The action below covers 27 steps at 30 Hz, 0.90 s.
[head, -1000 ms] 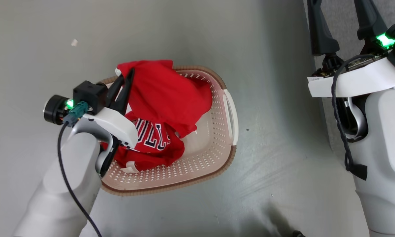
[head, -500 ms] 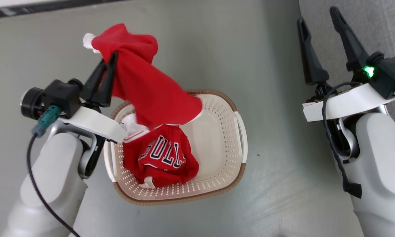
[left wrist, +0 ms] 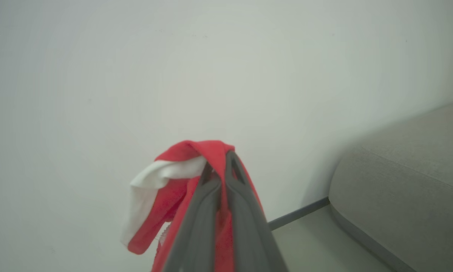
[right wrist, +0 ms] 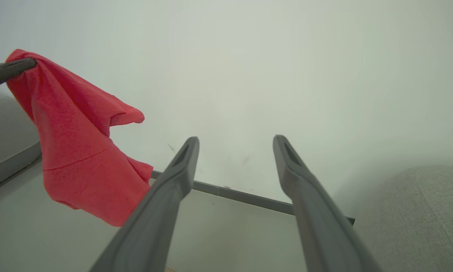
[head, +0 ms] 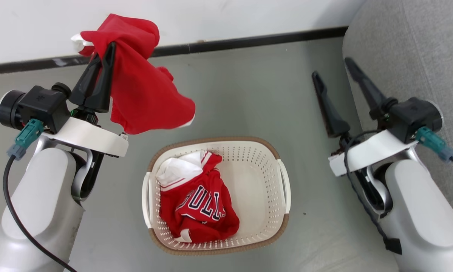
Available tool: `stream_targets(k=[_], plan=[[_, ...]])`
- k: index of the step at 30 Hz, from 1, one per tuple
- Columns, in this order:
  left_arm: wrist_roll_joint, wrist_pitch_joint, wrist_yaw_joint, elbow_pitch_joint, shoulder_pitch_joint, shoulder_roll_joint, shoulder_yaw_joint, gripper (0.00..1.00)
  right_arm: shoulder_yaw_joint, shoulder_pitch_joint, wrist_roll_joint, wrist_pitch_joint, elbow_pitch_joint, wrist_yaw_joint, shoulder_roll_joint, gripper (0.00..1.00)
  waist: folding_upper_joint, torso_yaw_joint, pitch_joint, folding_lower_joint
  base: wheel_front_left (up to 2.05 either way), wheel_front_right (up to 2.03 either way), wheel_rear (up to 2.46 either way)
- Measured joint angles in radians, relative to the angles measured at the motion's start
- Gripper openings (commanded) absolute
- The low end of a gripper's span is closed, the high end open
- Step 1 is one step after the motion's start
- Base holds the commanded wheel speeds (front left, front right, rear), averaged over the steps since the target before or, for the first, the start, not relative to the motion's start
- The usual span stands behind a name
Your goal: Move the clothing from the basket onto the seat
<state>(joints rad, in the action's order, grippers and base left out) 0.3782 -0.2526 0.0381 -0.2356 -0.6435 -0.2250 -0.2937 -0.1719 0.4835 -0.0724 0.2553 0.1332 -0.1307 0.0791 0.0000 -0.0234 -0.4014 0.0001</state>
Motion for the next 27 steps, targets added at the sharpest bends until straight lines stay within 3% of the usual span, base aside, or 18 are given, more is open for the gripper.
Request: stream_targets(k=[12, 27], plan=[[0.007, 0.024, 0.025, 0.038, 0.0, -0.008, -0.037, 0.0, -0.141, -0.057, -0.012, 0.0, 0.051, 0.0, 0.055, 1.0, 0.0, 0.022, 0.145, 0.0, 0.0, 0.0, 0.0], [0.015, 0.09, 0.045, 0.094, -0.003, 0.012, -0.102, 0.0, -0.428, -0.077, -0.042, 0.0, 0.14, 0.0, 0.129, 1.0, 0.0, 0.041, 0.285, -0.0001, 0.0, 0.0, 0.0]])
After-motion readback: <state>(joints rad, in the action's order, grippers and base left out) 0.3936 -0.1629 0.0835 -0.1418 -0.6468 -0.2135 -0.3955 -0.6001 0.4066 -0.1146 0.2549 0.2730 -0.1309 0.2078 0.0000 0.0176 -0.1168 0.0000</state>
